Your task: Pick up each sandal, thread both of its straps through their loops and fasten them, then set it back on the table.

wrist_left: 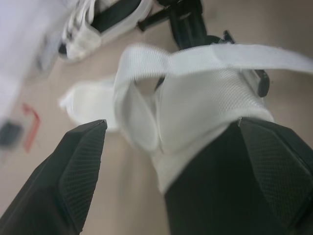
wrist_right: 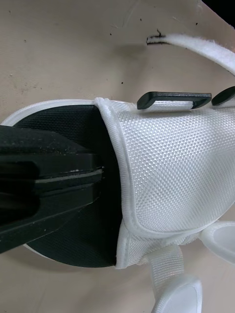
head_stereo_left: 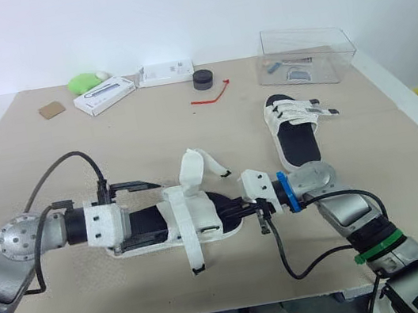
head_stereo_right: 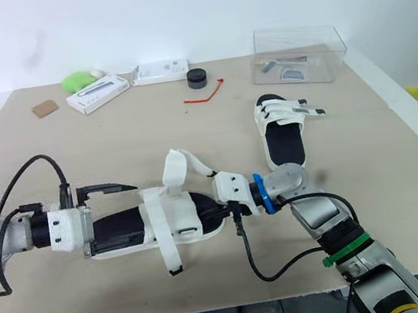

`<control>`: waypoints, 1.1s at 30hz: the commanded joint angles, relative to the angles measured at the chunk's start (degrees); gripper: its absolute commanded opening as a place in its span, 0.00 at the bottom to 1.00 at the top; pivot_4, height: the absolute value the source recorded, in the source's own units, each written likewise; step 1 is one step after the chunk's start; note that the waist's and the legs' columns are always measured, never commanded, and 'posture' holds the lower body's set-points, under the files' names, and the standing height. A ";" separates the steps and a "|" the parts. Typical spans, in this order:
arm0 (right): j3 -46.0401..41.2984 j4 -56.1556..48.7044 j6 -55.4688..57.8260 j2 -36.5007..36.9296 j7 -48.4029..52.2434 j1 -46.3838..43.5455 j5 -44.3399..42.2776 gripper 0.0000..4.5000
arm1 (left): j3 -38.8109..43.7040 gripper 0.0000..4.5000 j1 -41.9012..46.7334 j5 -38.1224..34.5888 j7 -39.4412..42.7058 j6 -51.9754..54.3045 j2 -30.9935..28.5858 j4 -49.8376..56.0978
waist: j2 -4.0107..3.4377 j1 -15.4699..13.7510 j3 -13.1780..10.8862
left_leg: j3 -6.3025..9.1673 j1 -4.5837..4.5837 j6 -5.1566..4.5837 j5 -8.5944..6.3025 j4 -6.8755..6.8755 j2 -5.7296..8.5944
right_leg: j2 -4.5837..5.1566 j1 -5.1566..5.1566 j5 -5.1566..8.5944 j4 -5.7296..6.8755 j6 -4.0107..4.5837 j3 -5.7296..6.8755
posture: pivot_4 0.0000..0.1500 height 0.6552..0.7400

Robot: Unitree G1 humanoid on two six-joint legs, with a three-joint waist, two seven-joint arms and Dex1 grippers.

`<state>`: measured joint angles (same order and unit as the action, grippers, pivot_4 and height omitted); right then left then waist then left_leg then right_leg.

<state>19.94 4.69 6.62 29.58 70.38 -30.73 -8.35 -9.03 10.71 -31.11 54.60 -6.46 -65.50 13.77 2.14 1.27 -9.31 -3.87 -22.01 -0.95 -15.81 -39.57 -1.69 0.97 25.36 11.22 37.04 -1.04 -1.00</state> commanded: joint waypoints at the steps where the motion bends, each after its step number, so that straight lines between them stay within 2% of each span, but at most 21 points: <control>1: 0.61 0.78 -0.30 0.35 1.37 -0.19 0.51 0.00 | 8.59 0.99 -5.69 -22.82 1.13 24.89 -7.00 7.50 | 0.01 0.17 -0.04 | -0.02 0.02 0.01 0.00 0.02 -0.01 | 0.00 0.01 0.02 0.00 0.03 0.00 | 1.00 1.00; 2: 0.65 0.94 -0.34 0.22 1.42 -0.32 0.51 0.00 | 11.09 0.99 -7.99 -28.61 1.23 30.09 -8.30 9.27 | -0.02 0.11 -0.06 | -0.04 0.02 0.02 -0.01 0.07 -0.05 | 0.00 0.05 0.05 0.01 0.06 0.00 | 1.00 1.00; 5: 0.77 1.48 -0.47 -0.21 1.52 -0.73 0.68 0.00 | 17.24 0.99 -13.52 -36.77 1.56 39.86 -9.51 12.46 | -0.01 -0.02 -0.05 | 0.06 0.13 0.05 -0.03 0.15 -0.02 | 0.02 -0.01 0.19 0.03 0.14 0.07 | 1.00 1.00; 7: 0.80 1.90 -0.59 -0.47 1.55 -0.97 0.79 0.00 | 19.36 0.99 -17.07 -38.98 2.50 44.23 -9.52 14.98 | -0.03 0.07 -0.07 | 0.05 0.19 0.07 -0.04 0.17 -0.06 | -0.05 -0.02 0.23 0.09 0.23 0.05 | 1.00 1.00; 12: 0.71 2.73 -0.79 -0.99 1.48 -1.48 1.04 0.00 | 16.68 0.99 -20.37 -35.14 -2.03 47.32 -3.18 20.28 | -0.05 -0.05 -0.07 | 0.02 0.44 0.13 -0.05 0.32 -0.03 | -0.08 -0.13 0.47 0.16 0.62 0.00 | 1.00 1.00; 18: 0.39 2.49 -0.63 -0.86 1.19 -1.35 1.20 0.00 | 8.85 0.99 -14.39 -30.87 -11.89 51.02 8.97 20.64 | 0.09 -0.07 -0.05 | 0.04 0.59 0.27 0.02 0.32 -0.01 | -0.13 -0.23 0.40 0.22 0.66 -0.08 | 1.00 1.00; 23: 0.10 1.97 -0.23 -0.64 0.81 -1.28 1.29 0.00 | 7.34 0.99 -10.41 -28.77 -15.79 52.71 15.35 18.20 | 0.06 -0.06 -0.03 | 0.03 0.61 0.27 0.04 0.31 0.00 | -0.13 -0.24 0.33 0.21 0.69 -0.12 | 1.00 1.00; 27: 0.06 1.63 -0.12 -0.49 0.61 -1.03 1.30 0.00 | 6.97 0.99 -9.33 -28.41 -15.59 54.29 17.65 18.13 | 0.07 -0.07 -0.04 | 0.03 0.60 0.27 0.04 0.31 0.00 | -0.13 -0.24 0.33 0.21 0.68 -0.12 | 1.00 1.00; 30: 0.06 1.49 -0.14 -0.34 0.50 -0.94 1.37 0.00 | 7.11 0.81 -9.20 -29.91 -14.69 56.20 18.37 18.41 | 0.07 -0.07 -0.03 | 0.03 0.60 0.27 0.04 0.31 0.00 | -0.13 -0.24 0.33 0.20 0.68 -0.12 | 1.00 1.00; 33: 0.05 1.43 -0.08 -0.38 0.37 -0.95 1.42 0.00 | 7.84 0.50 -9.96 -30.21 -13.35 57.59 17.64 18.55 | 0.07 -0.06 -0.04 | 0.03 0.60 0.27 0.04 0.31 0.00 | -0.13 -0.23 0.34 0.20 0.68 -0.12 | 1.00 1.00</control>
<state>20.20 6.85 6.17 28.46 71.15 -31.99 -7.74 -2.33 0.90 -60.33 39.99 50.44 -47.49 31.01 2.21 1.21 -9.35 -3.84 -21.41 -0.68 -15.77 -39.26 -1.69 0.85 25.12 11.57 37.24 -0.35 -1.12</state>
